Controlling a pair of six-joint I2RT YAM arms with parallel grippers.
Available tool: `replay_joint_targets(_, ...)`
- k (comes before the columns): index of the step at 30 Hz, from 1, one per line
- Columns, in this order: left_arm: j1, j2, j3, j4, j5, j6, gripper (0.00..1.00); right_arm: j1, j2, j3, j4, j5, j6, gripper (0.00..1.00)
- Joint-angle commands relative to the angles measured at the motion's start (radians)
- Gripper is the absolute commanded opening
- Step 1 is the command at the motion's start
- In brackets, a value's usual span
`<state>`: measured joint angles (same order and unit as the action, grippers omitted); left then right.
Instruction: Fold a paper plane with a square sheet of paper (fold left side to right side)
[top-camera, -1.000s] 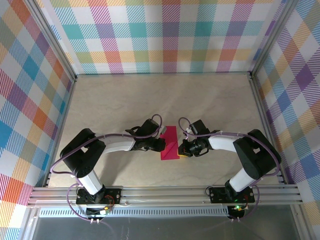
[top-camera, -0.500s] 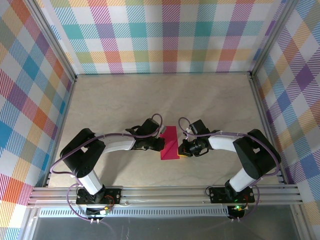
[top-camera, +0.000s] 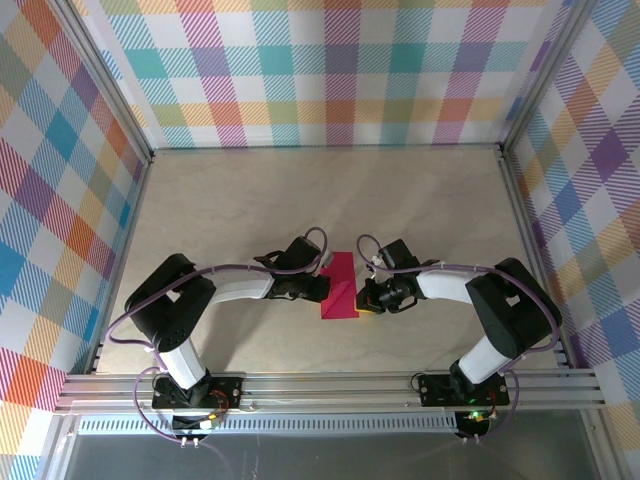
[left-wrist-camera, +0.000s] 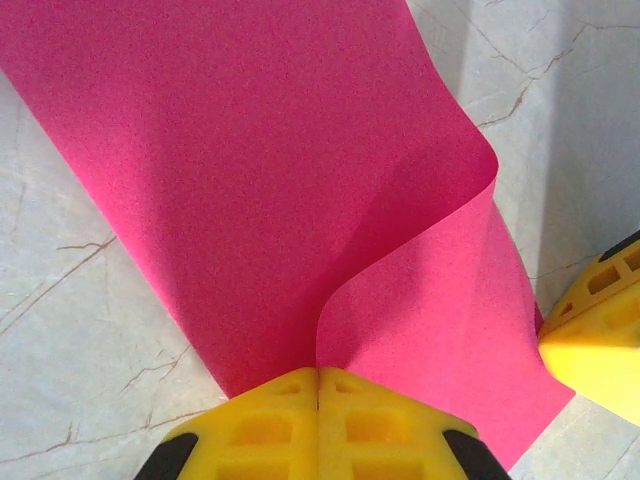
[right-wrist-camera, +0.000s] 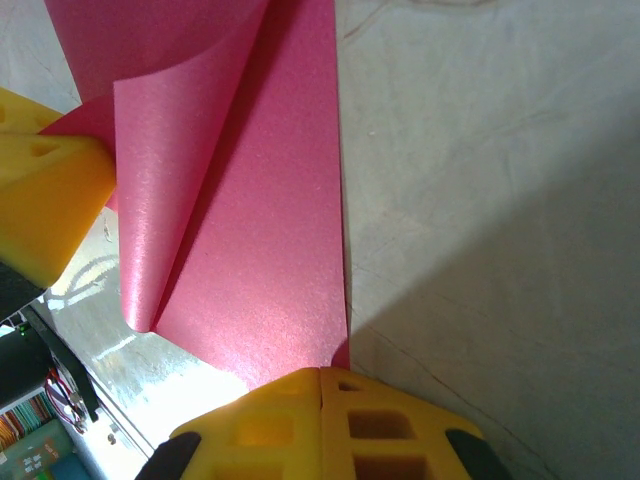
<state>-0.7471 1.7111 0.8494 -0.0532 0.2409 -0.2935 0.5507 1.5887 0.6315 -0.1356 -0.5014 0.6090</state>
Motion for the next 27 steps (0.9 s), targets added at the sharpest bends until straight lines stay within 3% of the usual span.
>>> replay_joint_targets(1, 0.012, 0.013, 0.023, -0.016, -0.015, 0.020, 0.00, 0.007, 0.046, -0.010, -0.049, 0.074, -0.019, 0.00)
replay_joint_targets(27, 0.011, 0.032, 0.011, -0.039, -0.045, 0.034, 0.00, 0.006, 0.038, 0.001, -0.043, 0.051, -0.020, 0.00)
